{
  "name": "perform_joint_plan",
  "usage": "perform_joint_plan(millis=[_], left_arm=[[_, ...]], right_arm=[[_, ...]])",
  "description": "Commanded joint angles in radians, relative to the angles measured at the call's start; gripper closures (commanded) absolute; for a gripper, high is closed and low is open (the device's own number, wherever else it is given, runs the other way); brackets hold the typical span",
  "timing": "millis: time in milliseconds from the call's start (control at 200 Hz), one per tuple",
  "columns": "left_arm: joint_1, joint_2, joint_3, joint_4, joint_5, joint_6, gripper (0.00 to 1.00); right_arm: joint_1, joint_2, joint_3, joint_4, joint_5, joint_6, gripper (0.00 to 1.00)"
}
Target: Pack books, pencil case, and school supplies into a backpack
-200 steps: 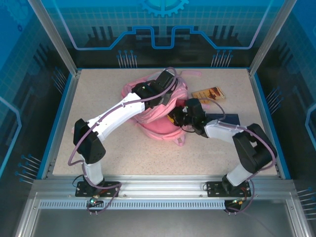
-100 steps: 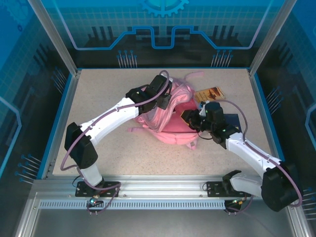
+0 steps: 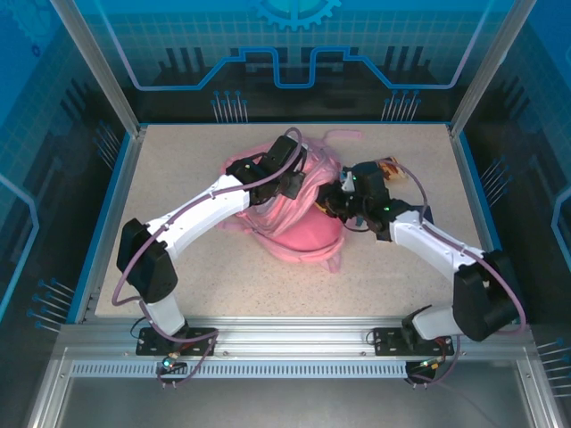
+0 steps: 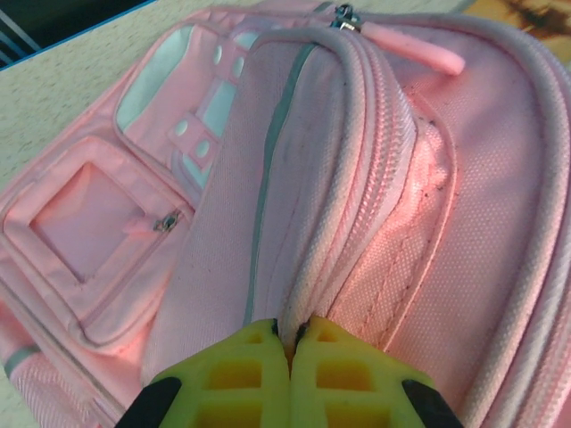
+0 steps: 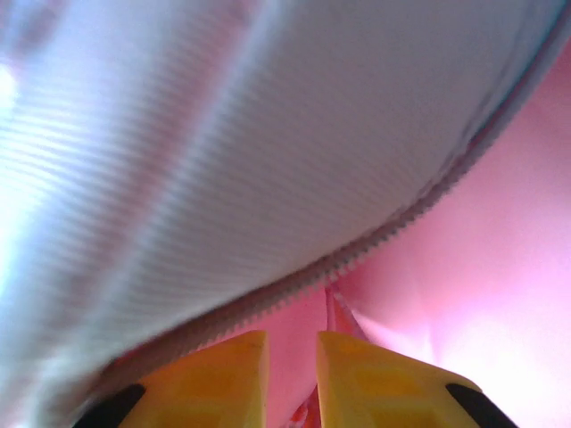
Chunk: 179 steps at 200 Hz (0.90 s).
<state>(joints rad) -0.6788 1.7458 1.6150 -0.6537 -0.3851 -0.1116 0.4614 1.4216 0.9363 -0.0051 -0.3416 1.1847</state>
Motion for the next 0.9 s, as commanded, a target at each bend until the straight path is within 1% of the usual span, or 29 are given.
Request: perform_joint_plan(millis=[0,150,265,355,455,510,555,620,700,745,770,850,890], left_arm=[[0.036,0.002,-0.014,-0.037,-0.117,-0.037,1.0],[0.07,-0.013,-0.054,-0.04,-0.166,-0.037,1.0],[0.115,-0.04,-0.116,-0.032,-0.182,-0.043,1.0],[0.145,-0.069,-0.173,-0.027,-0.179,-0.054,1.0],[0.156,-0.106,-0.234,-0.01,-0.158,-0.06,1.0],[0.155,-0.124,-0.261,-0.004,-0.119,-0.066,1.0],[0.155,-0.138,-0.28,-0.002,-0.075,-0.074,1.0],[0.155,-0.156,-0.299,-0.001,0.004,-0.085,0.86],[0.155,-0.183,-0.318,0.005,0.069,-0.116,0.63],[0.154,-0.202,-0.326,0.009,0.098,-0.136,0.5],[0.154,-0.211,-0.33,0.013,0.11,-0.145,0.45],[0.155,-0.241,-0.336,0.019,0.145,-0.172,0.3],[0.155,-0.252,-0.336,0.023,0.16,-0.185,0.24]], right_arm=[[0.027,0.046,0.065,0.016,-0.046,-0.008,0.76],[0.031,0.022,0.082,-0.097,-0.012,-0.058,0.77],[0.023,-0.05,0.051,-0.252,0.061,-0.154,0.73],[-0.005,-0.107,0.026,-0.372,0.122,-0.239,0.66],[-0.071,-0.151,0.015,-0.495,0.204,-0.328,0.55],[-0.117,-0.155,0.023,-0.556,0.236,-0.385,0.47],[-0.159,-0.144,0.038,-0.602,0.261,-0.422,0.43],[-0.214,-0.119,0.06,-0.645,0.296,-0.474,0.35],[-0.273,-0.066,0.085,-0.663,0.345,-0.515,0.29],[-0.306,-0.028,0.101,-0.664,0.363,-0.535,0.27],[-0.326,-0.005,0.112,-0.667,0.371,-0.542,0.27],[-0.381,0.078,0.153,-0.655,0.372,-0.564,0.26],[-0.401,0.124,0.179,-0.649,0.364,-0.569,0.26]])
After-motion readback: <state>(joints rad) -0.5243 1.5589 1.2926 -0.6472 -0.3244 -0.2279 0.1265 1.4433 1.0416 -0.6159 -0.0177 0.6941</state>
